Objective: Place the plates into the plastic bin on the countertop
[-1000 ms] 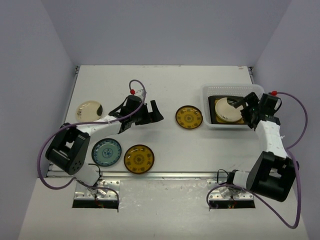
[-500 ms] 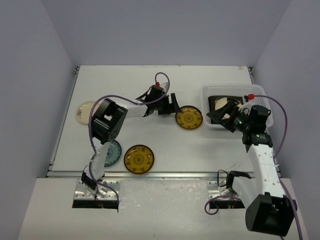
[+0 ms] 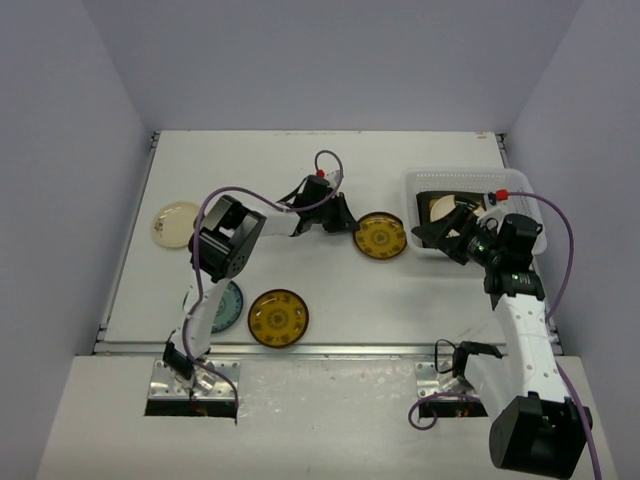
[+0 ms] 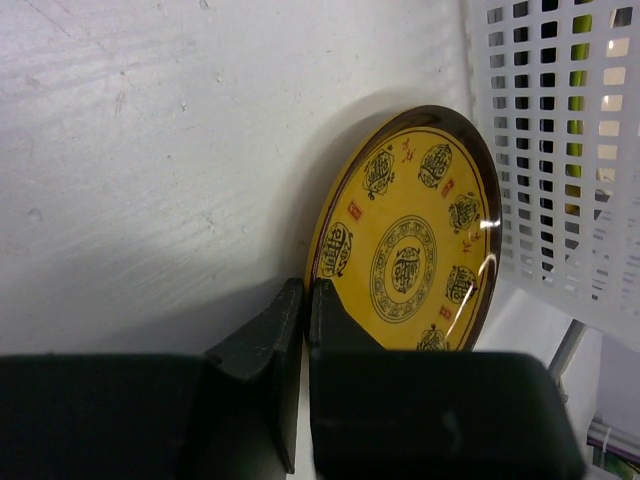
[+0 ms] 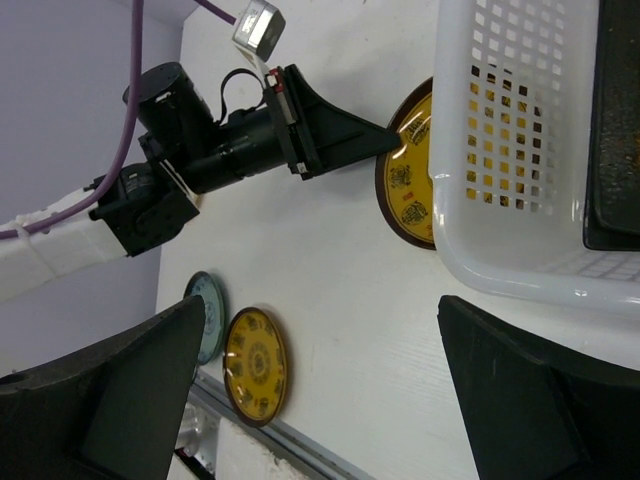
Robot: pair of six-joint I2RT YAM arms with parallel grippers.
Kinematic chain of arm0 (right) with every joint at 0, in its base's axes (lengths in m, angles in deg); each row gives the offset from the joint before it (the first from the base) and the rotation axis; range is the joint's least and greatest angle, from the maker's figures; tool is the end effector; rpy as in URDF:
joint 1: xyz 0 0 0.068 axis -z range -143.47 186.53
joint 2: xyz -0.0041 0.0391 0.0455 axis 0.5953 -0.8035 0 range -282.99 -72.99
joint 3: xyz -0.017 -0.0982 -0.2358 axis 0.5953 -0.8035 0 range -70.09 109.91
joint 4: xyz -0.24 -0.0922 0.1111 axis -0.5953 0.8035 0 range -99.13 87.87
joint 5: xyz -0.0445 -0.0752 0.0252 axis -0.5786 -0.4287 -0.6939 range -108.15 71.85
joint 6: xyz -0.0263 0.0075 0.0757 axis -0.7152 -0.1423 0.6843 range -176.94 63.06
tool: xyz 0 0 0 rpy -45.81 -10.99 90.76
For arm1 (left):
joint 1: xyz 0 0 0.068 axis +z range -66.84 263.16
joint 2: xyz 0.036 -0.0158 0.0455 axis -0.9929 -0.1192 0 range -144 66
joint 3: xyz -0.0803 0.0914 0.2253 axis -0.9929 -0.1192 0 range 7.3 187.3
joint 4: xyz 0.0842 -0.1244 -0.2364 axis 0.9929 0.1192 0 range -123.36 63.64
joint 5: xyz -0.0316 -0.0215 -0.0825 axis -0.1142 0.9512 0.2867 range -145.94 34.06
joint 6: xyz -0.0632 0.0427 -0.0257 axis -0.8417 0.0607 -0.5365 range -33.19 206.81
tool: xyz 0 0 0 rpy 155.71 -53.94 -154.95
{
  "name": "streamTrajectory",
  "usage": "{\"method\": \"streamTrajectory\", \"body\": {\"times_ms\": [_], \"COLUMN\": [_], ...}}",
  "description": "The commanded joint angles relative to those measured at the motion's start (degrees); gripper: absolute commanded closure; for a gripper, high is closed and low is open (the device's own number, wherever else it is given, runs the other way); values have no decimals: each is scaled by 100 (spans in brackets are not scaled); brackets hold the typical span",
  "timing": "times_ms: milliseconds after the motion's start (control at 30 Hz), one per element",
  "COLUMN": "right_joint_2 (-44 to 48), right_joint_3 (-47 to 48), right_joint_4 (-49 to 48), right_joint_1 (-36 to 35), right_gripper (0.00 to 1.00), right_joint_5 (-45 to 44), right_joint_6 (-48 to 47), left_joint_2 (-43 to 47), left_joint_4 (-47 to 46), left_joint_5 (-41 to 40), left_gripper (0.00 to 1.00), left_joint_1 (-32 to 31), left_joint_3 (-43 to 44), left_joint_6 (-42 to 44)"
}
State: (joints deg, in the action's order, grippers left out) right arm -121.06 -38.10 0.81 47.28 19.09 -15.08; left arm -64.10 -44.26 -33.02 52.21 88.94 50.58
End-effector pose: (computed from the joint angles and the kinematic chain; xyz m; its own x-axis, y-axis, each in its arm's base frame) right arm 0.2461 -0.0039 0.2244 -0.5785 0.6506 -0.4920 0.0004 0.6035 0.7974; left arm 0.4224 -0.2850 0.0596 -0.8582 -0.1202 -0.4991 0.2866 0.6944 -0.6601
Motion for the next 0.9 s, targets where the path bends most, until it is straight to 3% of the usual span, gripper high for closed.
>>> {"method": "streamTrajectory", "body": {"times_ms": [0, 167, 367, 567, 633, 767, 867], "right_joint_2": [-191, -642, -1049, -1840, -2017, -2186, -2241], "right_joint_3": [-157, -272, -341, 68, 129, 35, 19], "right_joint_4": [-769, -1356, -1705, -1479, -1523, -1908, -2001], "right_joint_1": [24, 24, -216, -1512, -1751, -1971, -2063], "right_gripper": [1, 1, 5, 18, 30, 74, 84], "right_joint_5": [565, 1302, 1170, 531, 274, 391, 421], "right_joint_6": [194, 383, 382, -18, -50, 203, 249], "left_joint_2": [363, 2324, 4075, 4865, 5071, 5286, 5397], "left_joint_4": [264, -355, -528, -717, -779, -759, -804], "left_joint_5": [-297, -746, -497, -37, 59, 46, 62], "left_gripper": [100, 100, 100, 100, 100, 100, 100], "left_joint_1": [-16, -17, -25, -68, -60, -60, -63], "left_joint_3": [-603, -2281, -3570, -4169, -4284, -4368, -4379], "left_joint_6": [81, 46, 27, -146, -203, -228, -241]}}
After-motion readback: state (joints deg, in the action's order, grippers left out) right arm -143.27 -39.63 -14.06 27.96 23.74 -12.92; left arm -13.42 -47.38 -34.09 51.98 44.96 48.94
